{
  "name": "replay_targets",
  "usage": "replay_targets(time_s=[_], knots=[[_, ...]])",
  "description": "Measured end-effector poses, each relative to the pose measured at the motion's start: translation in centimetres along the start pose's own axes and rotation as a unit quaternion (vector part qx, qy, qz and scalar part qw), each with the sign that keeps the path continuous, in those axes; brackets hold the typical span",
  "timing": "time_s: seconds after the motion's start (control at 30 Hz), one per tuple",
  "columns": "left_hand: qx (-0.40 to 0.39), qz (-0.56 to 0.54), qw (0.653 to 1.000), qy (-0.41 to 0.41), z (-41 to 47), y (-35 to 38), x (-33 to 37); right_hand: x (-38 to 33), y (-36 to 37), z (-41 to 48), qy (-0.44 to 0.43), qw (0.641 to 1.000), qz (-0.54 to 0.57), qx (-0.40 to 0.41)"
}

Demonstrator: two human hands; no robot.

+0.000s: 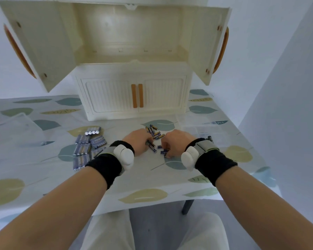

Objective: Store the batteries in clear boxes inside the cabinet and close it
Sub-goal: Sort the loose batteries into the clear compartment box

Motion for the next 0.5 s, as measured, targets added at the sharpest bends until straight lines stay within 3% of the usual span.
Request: replay_targets(time_s=[0.5], knots=[[0.041,-0.003,0.999,0.024,-0.57,0.15,0.26,0.53,0.68,1.06,0.039,0.997,0.064,0.003]])
Point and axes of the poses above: each hand's wrist, its own z-axis towards the middle knuckle, its own y-axis out of the palm, x = y × z, the point moved 6 cm from there along z, towards the middle knuckle, and after that the axes turned 6 degrees about -x, right-handed, at the moved point
